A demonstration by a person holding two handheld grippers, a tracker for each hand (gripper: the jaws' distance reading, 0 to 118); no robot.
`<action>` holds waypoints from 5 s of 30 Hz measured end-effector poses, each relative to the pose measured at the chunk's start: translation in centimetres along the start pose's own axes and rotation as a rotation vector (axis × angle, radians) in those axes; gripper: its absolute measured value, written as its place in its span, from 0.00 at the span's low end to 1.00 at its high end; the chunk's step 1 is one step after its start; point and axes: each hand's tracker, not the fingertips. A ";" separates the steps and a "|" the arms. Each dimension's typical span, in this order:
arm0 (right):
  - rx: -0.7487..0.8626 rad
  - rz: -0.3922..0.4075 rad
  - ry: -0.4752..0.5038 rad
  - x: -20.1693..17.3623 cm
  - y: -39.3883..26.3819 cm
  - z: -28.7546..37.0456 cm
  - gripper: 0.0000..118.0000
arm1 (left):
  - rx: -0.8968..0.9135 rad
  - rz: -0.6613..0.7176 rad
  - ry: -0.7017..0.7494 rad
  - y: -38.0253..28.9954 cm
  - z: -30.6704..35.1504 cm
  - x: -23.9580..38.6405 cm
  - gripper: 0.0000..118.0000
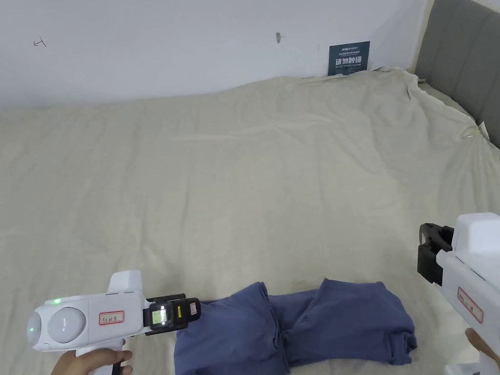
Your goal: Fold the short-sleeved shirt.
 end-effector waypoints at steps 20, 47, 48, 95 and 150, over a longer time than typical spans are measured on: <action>-0.045 -0.001 -0.015 0.3 -1.3 -0.4 0.00 | -0.089 0.148 -0.075 -2.8 -6.5 -3.4 0.57; -0.013 0.000 0.031 -0.2 -0.2 -0.6 0.00 | -0.038 0.092 0.171 -1.2 7.1 -4.7 0.08; -0.013 0.001 0.032 -0.2 -0.2 -0.6 0.00 | -0.037 0.088 0.173 -1.0 7.6 -4.3 0.08; 0.002 -0.041 -0.052 3.5 -0.7 2.2 0.00 | -0.018 -0.301 -0.084 1.5 -6.6 18.8 0.95; 0.150 -0.034 -0.027 -0.1 2.4 4.9 0.00 | 0.484 -0.305 0.081 -1.1 -1.1 20.0 0.00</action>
